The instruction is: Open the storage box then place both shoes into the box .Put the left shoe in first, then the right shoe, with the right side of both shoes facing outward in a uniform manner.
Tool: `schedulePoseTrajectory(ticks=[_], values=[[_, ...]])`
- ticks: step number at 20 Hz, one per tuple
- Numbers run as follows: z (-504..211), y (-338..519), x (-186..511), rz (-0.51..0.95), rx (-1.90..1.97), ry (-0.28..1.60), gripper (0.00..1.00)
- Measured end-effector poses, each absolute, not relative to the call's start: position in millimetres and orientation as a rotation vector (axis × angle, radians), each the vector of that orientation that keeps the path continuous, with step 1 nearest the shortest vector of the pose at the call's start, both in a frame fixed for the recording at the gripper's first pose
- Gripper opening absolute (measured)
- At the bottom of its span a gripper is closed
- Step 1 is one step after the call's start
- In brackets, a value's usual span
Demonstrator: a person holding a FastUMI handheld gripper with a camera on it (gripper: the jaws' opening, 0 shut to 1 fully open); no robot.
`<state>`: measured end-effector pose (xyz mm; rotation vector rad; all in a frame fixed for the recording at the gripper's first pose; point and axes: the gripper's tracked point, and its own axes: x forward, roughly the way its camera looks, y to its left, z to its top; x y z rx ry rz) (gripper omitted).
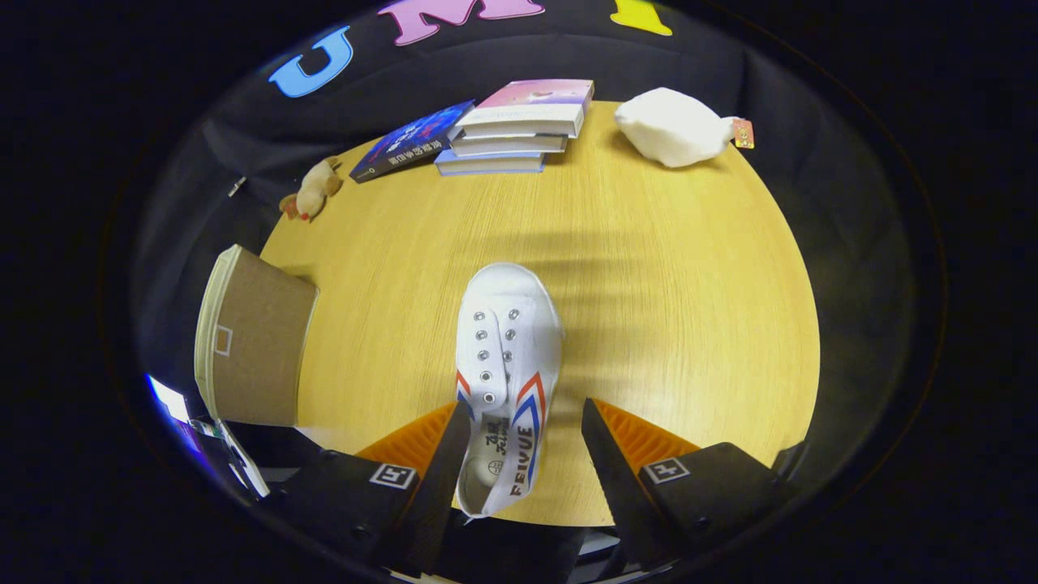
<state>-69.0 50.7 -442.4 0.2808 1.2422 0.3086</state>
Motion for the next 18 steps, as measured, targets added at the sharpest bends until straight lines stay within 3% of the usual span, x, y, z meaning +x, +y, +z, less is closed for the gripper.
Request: schedulePoseTrajectory(ticks=[4,7,9,13,18], values=[[-466.5,62.7,-69.9,0.334,0.253,1.288,0.85],[-472.4,63.5,-69.4,0.329,0.223,1.289,0.62],[-480.6,51.7,-68.2,0.290,0.181,1.282,0.17],[-471.7,53.6,-66.7,0.275,0.282,1.268,0.06],[-438.7,50.5,-69.4,0.226,0.379,1.230,0.06]])
